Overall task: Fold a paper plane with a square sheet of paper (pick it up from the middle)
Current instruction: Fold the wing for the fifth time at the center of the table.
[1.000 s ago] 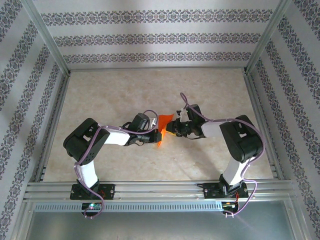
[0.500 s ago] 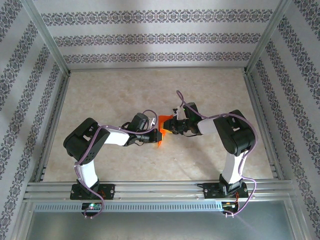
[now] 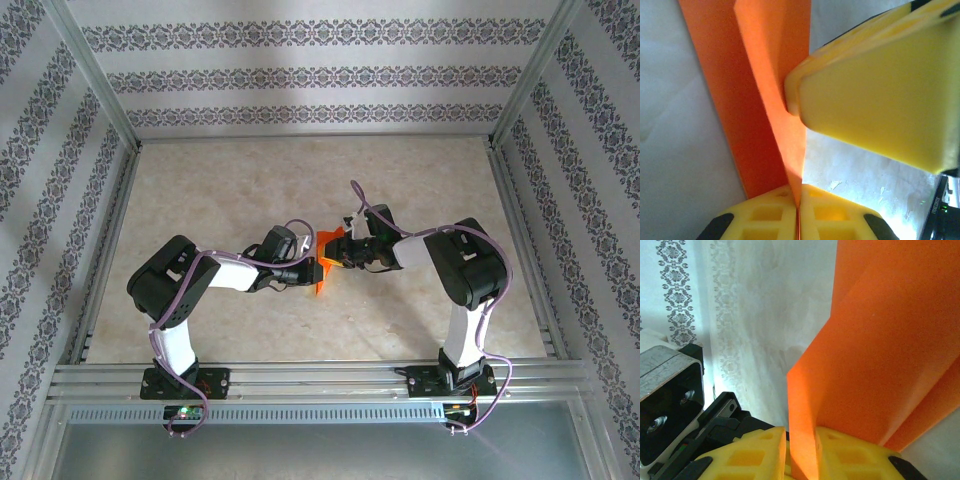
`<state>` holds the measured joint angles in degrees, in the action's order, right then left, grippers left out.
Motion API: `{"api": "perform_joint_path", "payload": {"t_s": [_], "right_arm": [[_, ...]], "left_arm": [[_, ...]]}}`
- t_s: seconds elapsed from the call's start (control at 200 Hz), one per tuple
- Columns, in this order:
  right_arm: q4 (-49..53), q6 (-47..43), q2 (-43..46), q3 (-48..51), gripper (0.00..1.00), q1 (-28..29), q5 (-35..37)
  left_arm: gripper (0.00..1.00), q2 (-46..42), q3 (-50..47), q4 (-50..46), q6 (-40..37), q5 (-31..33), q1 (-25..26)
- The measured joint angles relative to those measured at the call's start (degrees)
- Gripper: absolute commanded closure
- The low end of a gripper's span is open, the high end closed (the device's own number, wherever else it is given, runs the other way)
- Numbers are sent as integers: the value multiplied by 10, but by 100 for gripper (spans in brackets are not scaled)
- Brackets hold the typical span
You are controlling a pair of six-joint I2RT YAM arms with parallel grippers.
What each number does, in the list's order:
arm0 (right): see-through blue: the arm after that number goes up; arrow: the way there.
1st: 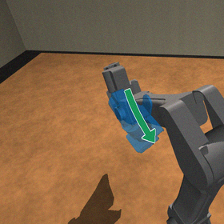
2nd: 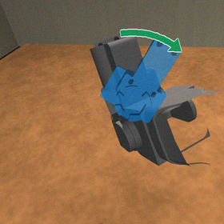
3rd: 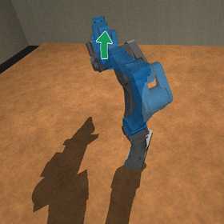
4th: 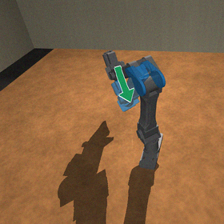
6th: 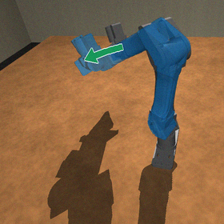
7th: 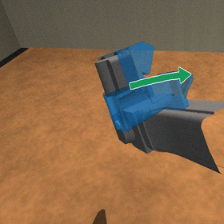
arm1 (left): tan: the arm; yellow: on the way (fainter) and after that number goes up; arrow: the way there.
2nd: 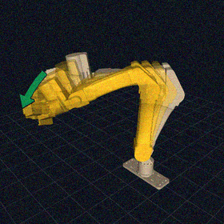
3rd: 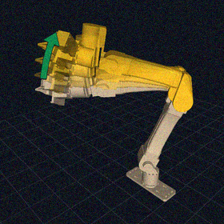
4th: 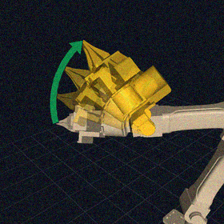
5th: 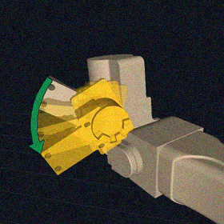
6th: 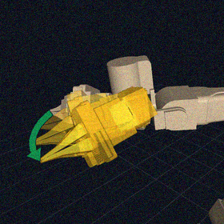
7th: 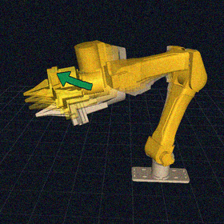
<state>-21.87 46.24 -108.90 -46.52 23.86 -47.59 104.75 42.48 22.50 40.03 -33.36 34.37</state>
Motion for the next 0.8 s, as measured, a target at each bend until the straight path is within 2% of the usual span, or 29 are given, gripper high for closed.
{"api": "perform_joint_path", "payload": {"t_s": [0.15, 0.31, 0.799], "right_arm": [[10, -1, 2, 1, 77, -1, 14], [17, -1, 9, 3, 75, -5, 21], [28, -14, 41, 9, 76, -5, 17]], "left_arm": [[90, 0, 1, 0, 0, -1, 0], [94, 1, 2, -4, -1, -1, 0], [94, 4, 4, -6, 2, -8, -4]]}}
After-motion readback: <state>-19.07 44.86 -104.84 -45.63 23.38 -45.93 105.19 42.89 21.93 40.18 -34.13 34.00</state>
